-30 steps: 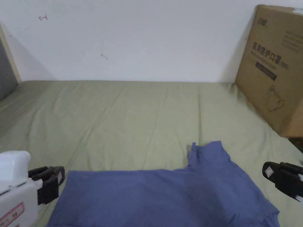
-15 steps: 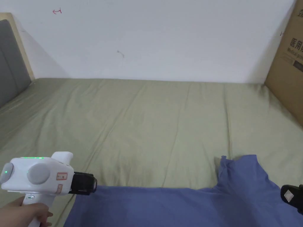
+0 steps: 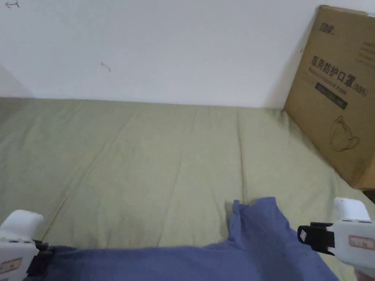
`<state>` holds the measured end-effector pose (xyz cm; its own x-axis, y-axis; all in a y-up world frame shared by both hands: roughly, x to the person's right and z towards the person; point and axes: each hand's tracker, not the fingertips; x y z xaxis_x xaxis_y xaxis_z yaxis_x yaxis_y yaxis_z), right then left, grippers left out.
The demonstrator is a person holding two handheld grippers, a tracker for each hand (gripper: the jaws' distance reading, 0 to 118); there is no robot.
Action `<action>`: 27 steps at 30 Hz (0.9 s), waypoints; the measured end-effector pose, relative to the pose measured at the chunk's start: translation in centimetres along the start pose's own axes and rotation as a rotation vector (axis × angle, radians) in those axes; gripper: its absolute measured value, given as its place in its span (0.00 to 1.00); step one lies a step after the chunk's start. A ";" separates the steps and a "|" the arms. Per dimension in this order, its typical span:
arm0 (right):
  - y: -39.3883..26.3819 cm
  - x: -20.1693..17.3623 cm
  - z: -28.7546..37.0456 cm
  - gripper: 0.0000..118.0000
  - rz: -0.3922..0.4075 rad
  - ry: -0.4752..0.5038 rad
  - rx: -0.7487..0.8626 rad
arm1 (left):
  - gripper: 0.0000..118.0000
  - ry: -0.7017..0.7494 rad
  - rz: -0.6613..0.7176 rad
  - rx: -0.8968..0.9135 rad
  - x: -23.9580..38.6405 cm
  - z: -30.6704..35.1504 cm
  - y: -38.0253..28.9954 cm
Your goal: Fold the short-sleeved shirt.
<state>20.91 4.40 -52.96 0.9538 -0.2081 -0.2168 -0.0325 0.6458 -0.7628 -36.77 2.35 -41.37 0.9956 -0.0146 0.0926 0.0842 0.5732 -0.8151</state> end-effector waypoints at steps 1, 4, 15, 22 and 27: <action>0.9 0.4 -1.2 0.05 0.013 -0.035 -0.018 | 0.00 -0.006 0.002 0.012 -0.1 0.8 0.2; 3.3 1.5 -5.8 0.86 0.067 -0.122 -0.114 | 0.00 -0.005 0.028 0.041 -0.6 3.2 0.2; 3.0 2.0 -11.8 0.82 0.115 -0.146 -0.312 | 0.00 -0.012 0.038 0.007 -1.1 3.5 -0.8; 2.0 1.2 -4.4 0.00 -0.049 -0.054 -0.141 | 0.00 -0.039 0.140 0.019 -1.8 3.4 -1.5; 2.3 0.6 4.4 0.00 -0.027 -0.060 0.063 | 0.00 -0.062 0.186 0.106 -2.1 5.9 -1.7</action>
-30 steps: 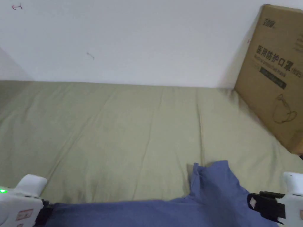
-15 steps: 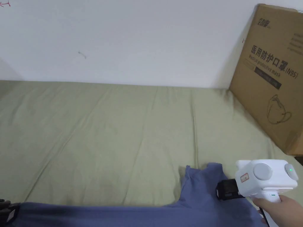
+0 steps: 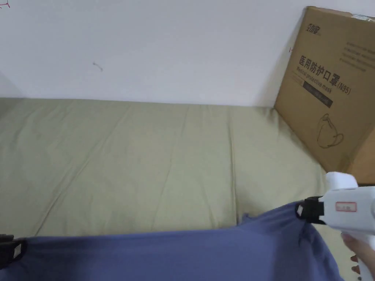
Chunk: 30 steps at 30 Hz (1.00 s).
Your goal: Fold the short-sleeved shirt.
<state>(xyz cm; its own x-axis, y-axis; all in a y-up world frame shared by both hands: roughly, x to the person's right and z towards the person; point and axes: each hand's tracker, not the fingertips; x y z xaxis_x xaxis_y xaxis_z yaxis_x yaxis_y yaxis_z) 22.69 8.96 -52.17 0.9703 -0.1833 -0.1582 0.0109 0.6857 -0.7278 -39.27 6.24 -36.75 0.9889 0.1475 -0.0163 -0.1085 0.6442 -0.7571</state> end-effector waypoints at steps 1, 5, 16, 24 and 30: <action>0.3 -0.1 0.9 0.00 0.007 0.005 0.002 | 0.00 -0.007 -0.005 0.025 0.0 0.5 0.2; 2.2 -0.6 3.3 0.00 0.008 -0.009 0.032 | 0.00 -0.024 -0.006 0.089 0.3 2.2 1.6; 1.5 -0.7 5.8 0.00 -0.058 -0.024 0.082 | 0.00 -0.033 -0.134 0.129 1.4 3.0 3.3; -12.4 2.1 9.4 0.00 -0.121 -0.040 -0.100 | 0.00 -0.120 -0.233 0.029 0.4 2.8 -5.1; -20.6 5.0 11.2 0.00 -0.208 -0.040 -0.186 | 0.01 -0.173 -0.262 -0.018 0.7 6.2 -12.7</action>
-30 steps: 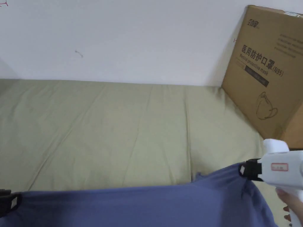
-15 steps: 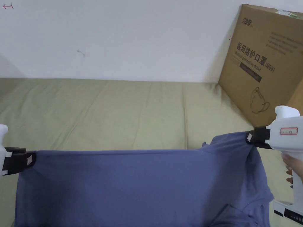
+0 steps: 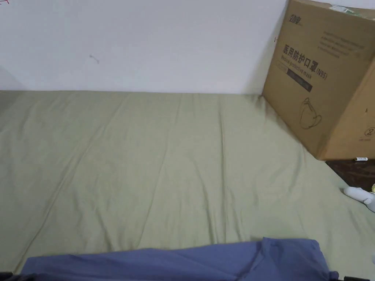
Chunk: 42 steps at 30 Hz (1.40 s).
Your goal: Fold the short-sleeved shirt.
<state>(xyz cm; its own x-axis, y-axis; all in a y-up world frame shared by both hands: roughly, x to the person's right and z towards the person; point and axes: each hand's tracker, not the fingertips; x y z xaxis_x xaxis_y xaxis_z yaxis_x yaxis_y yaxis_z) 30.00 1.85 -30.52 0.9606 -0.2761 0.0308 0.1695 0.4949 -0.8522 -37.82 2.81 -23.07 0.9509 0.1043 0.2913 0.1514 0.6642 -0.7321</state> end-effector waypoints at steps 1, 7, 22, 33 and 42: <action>-0.5 0.3 -0.1 0.00 -0.008 -0.001 0.000 | 0.01 -0.013 0.011 -0.006 0.2 0.3 -0.9; -0.5 -1.0 0.7 0.51 0.078 -0.070 0.080 | 0.83 0.093 0.061 0.000 0.4 1.6 -2.0; 2.3 -14.2 8.8 0.95 0.269 0.066 0.636 | 0.91 0.342 0.254 0.547 12.8 7.8 7.2; 3.3 -15.4 8.5 0.00 0.234 0.107 0.595 | 0.00 0.278 0.253 0.489 13.3 6.6 7.7; 2.9 -13.8 7.8 0.00 0.183 0.101 0.465 | 0.21 -0.270 0.786 0.089 -4.7 2.4 -0.4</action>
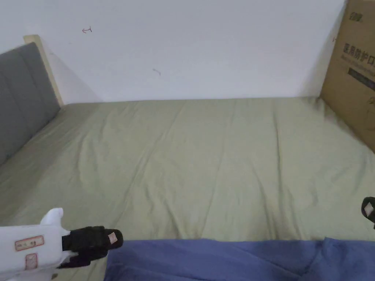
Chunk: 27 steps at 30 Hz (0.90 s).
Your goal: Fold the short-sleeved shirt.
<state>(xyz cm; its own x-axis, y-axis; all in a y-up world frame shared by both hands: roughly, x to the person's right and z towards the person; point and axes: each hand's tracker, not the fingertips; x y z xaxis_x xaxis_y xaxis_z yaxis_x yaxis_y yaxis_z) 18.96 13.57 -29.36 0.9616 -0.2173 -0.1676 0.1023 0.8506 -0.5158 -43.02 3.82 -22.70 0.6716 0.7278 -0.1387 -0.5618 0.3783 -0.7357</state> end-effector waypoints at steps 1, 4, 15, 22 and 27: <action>-0.2 -0.1 -0.2 0.00 -0.002 -0.001 -0.023 | 0.43 -0.006 0.029 -0.018 -1.7 -0.4 0.2; -0.8 -0.6 -0.8 0.00 0.019 -0.032 -0.057 | 1.00 -0.090 0.131 -0.040 -6.6 -1.9 0.5; -0.1 -1.1 -2.1 0.00 0.021 -0.101 -0.091 | 1.00 -0.509 0.333 -0.161 -11.0 -12.5 -0.7; 0.0 -1.3 -2.5 0.00 0.027 -0.099 -0.069 | 0.04 -0.243 0.234 -0.172 -13.0 -12.9 -1.6; 0.2 -1.0 -2.9 0.00 -0.019 -0.063 -0.065 | 0.04 -0.050 0.014 -0.146 -7.6 -10.8 -0.6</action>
<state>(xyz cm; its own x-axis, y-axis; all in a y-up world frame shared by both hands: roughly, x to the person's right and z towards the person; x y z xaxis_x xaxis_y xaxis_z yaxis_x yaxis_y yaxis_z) 17.26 12.54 -31.69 0.9739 -0.2011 -0.1054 0.1060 0.8130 -0.5725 -42.60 -8.07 -28.36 0.6368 0.7617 -0.1192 -0.4926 0.2831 -0.8229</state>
